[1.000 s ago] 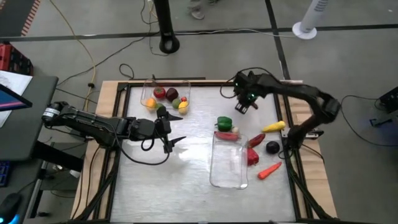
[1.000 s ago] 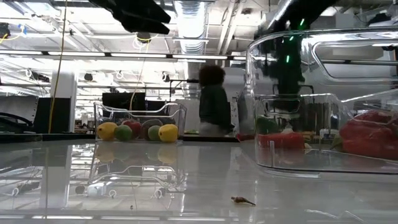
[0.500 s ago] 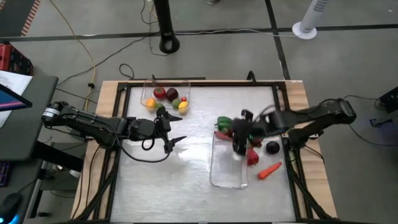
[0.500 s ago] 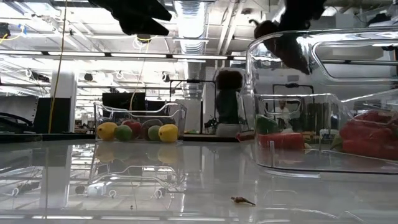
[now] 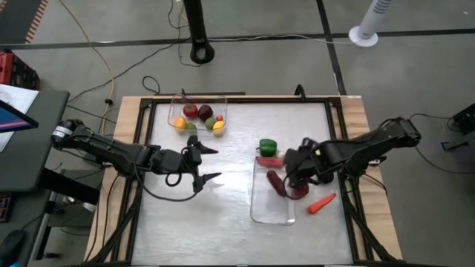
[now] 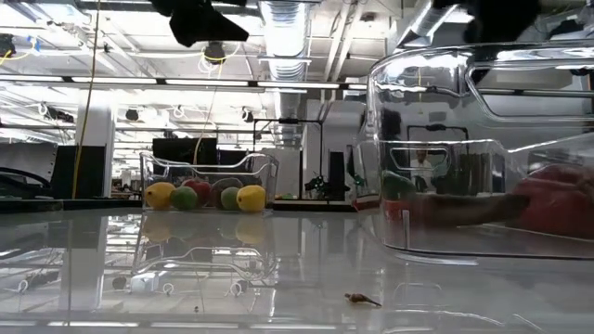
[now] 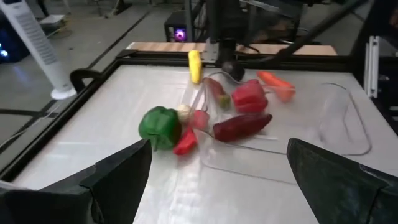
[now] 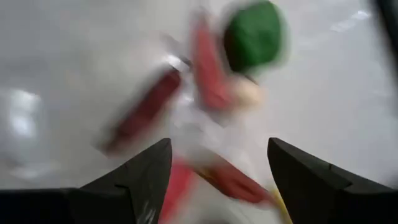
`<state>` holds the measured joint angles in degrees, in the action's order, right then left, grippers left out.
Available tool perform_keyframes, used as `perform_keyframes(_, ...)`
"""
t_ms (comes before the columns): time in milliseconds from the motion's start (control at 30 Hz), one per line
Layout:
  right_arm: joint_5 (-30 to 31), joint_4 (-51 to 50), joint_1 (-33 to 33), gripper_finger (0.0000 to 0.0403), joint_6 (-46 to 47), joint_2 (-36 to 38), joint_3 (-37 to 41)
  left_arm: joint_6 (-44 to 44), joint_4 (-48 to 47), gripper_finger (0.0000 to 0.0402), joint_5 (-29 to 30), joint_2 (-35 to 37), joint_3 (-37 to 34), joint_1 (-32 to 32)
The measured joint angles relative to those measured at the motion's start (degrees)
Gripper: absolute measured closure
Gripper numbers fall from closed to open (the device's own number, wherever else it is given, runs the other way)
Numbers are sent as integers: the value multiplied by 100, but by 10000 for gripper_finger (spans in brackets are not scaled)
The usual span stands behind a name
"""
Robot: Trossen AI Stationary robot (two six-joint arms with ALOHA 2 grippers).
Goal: Sort produce into baskets
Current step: Put the red bell pepper into the bottom transparent bin
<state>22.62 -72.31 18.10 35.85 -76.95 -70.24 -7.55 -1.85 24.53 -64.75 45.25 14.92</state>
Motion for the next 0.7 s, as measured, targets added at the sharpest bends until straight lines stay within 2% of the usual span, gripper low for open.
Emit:
perform_keyframes(100, 76, -560, -232, 111, 40, 114, 34, 151, 6, 41, 149, 0, -23, 79)
perform_keyframes(333, -657, -1104, -759, 111, -11, 135, 324, 233, 35, 41, 238, -2, -228, 83)
perform_keyframes(400, -925, -1055, -795, 111, 16, 133, 603, 173, -33, 41, 103, -2, -254, 83)
perform_keyframes(533, -1079, -634, -733, 111, 275, 161, 1234, 89, -95, 41, -83, -4, -254, 113)
perform_keyframes(700, -1198, 350, -160, 111, 708, 347, 1722, 73, -186, 41, -100, -4, -254, 209)
